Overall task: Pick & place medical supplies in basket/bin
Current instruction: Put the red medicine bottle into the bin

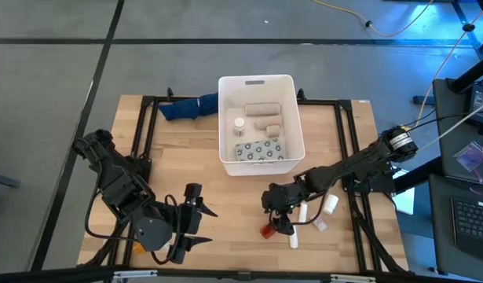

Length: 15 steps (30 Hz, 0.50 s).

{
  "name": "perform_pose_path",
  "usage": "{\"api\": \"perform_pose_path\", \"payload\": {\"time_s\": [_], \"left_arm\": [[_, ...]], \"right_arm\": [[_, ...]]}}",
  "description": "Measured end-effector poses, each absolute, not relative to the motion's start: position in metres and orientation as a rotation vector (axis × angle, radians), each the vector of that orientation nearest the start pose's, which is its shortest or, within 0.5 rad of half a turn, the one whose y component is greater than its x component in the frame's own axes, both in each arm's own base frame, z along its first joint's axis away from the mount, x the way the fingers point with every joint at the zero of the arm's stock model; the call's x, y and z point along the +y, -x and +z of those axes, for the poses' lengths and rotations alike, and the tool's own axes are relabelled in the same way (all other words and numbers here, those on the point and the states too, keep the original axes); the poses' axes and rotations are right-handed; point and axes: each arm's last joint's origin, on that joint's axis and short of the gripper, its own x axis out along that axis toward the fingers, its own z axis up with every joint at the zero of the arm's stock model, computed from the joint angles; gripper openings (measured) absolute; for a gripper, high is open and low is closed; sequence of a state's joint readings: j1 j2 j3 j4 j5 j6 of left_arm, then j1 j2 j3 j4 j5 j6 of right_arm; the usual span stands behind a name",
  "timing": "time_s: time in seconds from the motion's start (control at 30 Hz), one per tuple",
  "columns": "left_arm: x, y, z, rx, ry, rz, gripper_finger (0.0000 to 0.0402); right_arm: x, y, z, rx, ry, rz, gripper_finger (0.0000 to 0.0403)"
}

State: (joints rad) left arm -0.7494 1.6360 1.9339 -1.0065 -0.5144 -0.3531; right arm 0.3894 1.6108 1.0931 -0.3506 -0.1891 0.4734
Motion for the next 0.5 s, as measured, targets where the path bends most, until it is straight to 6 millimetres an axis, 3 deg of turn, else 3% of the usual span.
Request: {"api": "perform_pose_path", "payload": {"time_s": [0.07,0.17,0.33,0.5], "left_arm": [[-0.211,-0.247,0.436,0.599,-0.078,-0.120,0.0270],[-0.211,-0.247,0.436,0.599,-0.078,-0.120,0.0269],[-0.210,-0.247,0.436,0.590,-0.084,-0.098,0.0271],[-0.208,-0.248,0.437,0.563,-0.102,-0.037,0.0270]], "right_arm": [[0.137,-0.305,0.224,0.996,-0.342,0.330,0.0288],[0.146,-0.295,0.220,1.042,-0.194,0.334,0.0289],[0.154,-0.281,0.214,1.071,0.079,0.297,0.0275],[0.158,-0.279,0.213,1.052,0.181,0.322,0.0261]]}}
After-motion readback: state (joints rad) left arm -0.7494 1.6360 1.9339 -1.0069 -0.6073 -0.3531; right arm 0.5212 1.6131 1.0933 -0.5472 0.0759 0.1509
